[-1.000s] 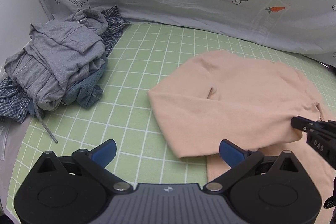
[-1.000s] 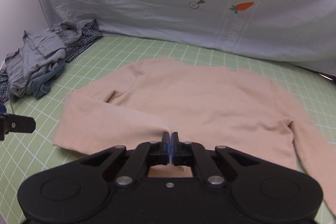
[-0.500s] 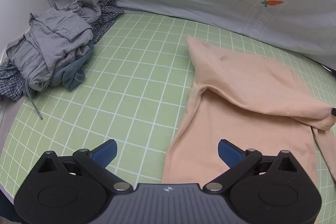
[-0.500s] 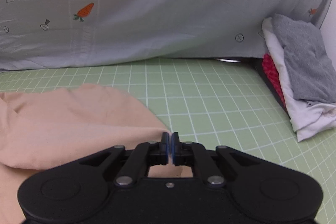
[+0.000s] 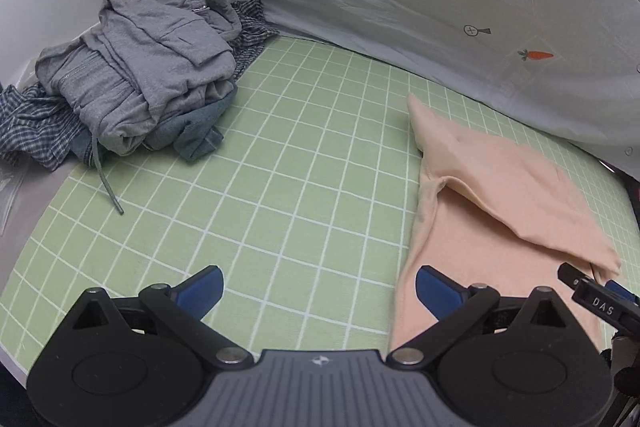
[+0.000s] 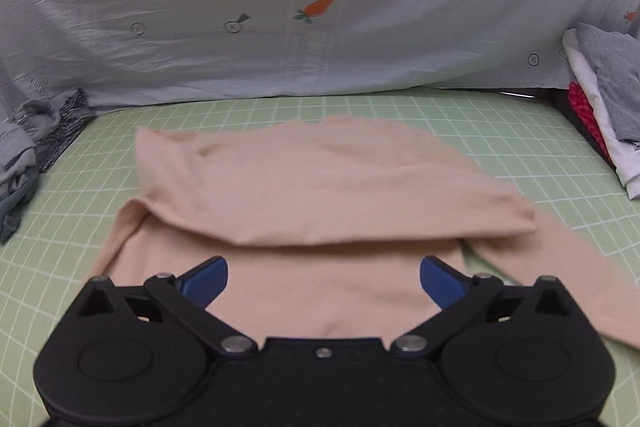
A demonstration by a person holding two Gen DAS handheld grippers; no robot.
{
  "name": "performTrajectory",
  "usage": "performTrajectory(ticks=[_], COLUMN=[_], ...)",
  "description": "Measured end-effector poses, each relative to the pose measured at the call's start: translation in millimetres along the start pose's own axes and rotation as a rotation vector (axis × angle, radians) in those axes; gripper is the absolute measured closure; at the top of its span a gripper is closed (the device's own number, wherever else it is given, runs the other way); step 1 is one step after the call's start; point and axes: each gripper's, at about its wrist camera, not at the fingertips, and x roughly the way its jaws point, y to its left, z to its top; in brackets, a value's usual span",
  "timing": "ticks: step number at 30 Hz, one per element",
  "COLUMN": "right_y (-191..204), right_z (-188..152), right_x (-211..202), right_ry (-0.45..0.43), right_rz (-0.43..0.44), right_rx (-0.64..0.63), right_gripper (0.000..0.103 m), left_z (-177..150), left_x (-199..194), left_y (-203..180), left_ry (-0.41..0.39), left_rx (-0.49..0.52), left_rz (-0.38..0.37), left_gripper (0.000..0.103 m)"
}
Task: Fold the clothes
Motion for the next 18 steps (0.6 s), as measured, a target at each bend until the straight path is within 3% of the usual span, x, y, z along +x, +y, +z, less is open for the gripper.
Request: performTrajectory(ticks=[5, 10, 13, 16, 18], right_y=[84.5, 148.4, 175.6, 187.7, 192.8], right_z=[-40.4, -62.1, -73.8, -87.7, -96.3], right_x=[-33.9, -50.7, -52.0, -50.5, -47.8], right_ry=[0.007, 0.064, 0.101, 0.134, 0.163], right_rz=[0.016, -0.001, -0.041, -0.059, -0.060], right_rx=[0.006, 0.000, -0.035, -0.037, -0.038], right_gripper=[0.000, 0.000, 0.002, 0.017, 0.032], left_z=[4.9, 1.6, -4.9, -11.2, -15.5], left_x=[-9.7, -22.7, -26.1, -26.7, -32.0], left_y=[45.8, 83.4, 97.2, 109.1, 116.6], left_ry=[-0.032, 0.005, 0.020, 0.036, 0.031], left_rx=[0.082, 0.116, 0.140, 0.165, 0.183], left_rz=[-0.081, -0.178, -0.196, -0.207, -0.200], left_gripper=[0.001, 0.001, 0.001, 0.001, 0.001])
